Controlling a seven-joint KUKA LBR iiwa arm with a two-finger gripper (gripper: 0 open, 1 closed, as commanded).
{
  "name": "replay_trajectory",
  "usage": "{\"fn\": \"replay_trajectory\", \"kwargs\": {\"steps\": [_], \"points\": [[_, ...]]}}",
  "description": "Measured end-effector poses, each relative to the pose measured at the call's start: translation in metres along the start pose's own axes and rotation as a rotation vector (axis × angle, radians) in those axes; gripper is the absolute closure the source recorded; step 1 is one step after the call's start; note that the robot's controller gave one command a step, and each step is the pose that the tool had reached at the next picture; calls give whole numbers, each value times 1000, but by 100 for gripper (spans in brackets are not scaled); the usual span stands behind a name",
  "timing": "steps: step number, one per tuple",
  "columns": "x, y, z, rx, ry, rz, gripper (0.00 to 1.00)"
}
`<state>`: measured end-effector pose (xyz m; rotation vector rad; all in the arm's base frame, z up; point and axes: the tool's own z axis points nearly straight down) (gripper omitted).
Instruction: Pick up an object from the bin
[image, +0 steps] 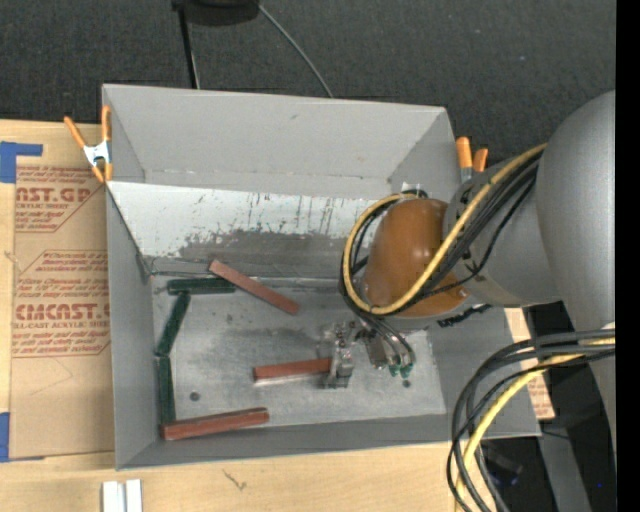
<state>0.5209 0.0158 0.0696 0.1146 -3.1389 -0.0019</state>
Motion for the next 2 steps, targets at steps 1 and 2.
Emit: {"fn": "replay_trajectory", "kwargs": {"steps": [1, 2], "points": [[0, 0, 0, 0, 0, 0, 100], [-12, 31, -124, 1, -2, -34, 100]]}}
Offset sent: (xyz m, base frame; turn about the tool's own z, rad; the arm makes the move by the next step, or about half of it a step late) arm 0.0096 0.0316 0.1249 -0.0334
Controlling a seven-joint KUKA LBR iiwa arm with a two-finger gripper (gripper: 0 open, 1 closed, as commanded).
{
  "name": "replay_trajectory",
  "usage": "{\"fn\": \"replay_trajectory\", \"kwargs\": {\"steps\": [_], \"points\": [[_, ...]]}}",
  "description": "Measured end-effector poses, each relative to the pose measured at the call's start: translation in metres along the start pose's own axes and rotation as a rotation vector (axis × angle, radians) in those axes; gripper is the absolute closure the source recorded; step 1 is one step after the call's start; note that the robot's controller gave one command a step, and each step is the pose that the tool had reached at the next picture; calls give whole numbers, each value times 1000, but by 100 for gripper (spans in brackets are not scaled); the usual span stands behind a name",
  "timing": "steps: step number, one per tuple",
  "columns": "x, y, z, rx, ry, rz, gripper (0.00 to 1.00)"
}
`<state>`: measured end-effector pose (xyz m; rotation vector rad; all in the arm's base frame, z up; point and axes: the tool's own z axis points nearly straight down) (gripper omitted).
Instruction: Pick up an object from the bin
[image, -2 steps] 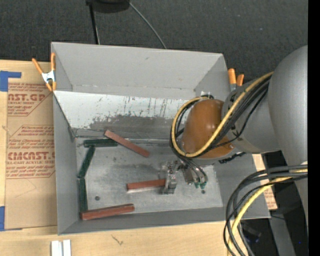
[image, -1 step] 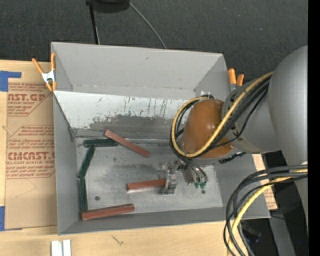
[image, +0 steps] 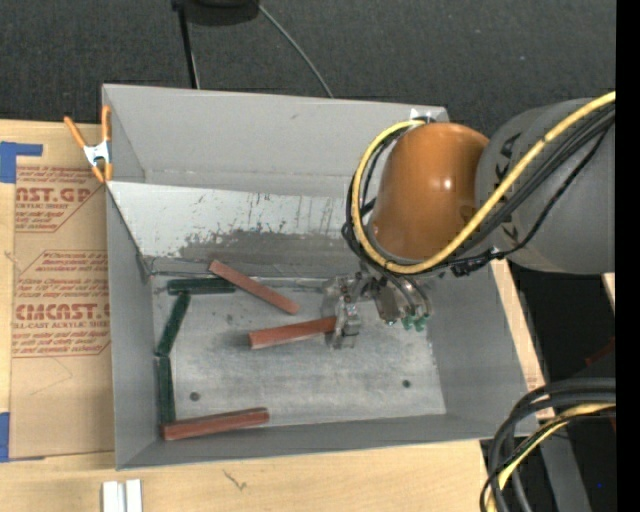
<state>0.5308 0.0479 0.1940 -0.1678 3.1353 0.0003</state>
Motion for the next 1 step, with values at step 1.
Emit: {"fn": "replay_trajectory", "kwargs": {"steps": [1], "points": [[0, 0, 0, 0, 0, 0, 100]]}}
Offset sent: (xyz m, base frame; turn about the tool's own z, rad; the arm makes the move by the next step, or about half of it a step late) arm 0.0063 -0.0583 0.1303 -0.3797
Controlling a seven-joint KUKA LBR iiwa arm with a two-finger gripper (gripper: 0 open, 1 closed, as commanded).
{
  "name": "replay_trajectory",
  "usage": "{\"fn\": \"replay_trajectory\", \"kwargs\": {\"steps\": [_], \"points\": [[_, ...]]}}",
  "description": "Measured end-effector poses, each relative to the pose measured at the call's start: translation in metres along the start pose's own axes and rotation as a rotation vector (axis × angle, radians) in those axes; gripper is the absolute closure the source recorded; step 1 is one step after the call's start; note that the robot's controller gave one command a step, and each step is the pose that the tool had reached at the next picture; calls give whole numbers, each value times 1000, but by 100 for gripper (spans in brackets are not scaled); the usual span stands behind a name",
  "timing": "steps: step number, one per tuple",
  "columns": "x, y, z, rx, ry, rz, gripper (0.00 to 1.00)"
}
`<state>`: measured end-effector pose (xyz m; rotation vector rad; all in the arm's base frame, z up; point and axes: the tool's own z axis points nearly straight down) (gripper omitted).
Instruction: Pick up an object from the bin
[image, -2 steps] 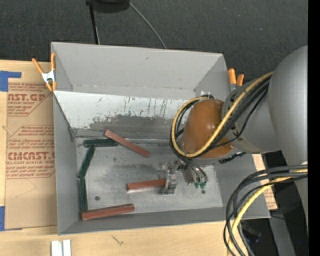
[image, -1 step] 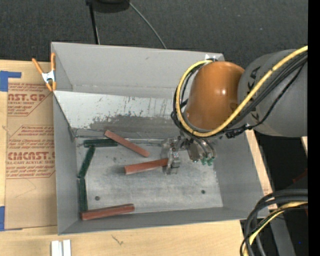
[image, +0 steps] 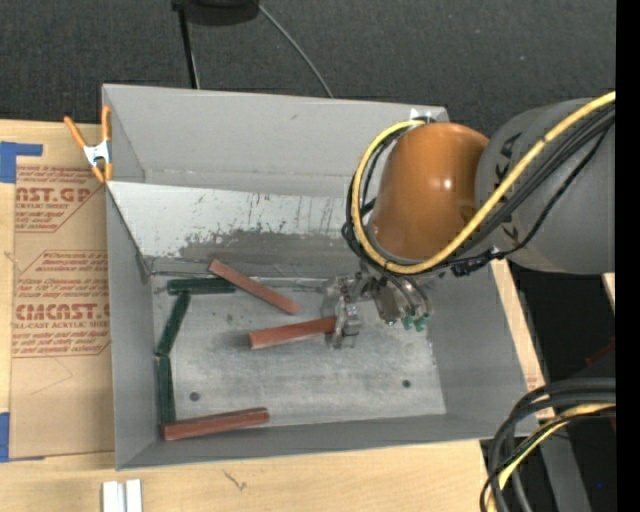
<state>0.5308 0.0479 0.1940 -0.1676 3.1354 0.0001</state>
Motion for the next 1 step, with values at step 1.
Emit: {"fn": "replay_trajectory", "kwargs": {"steps": [1], "points": [[1, -10, -24, -1, 6, -81, 100]]}}
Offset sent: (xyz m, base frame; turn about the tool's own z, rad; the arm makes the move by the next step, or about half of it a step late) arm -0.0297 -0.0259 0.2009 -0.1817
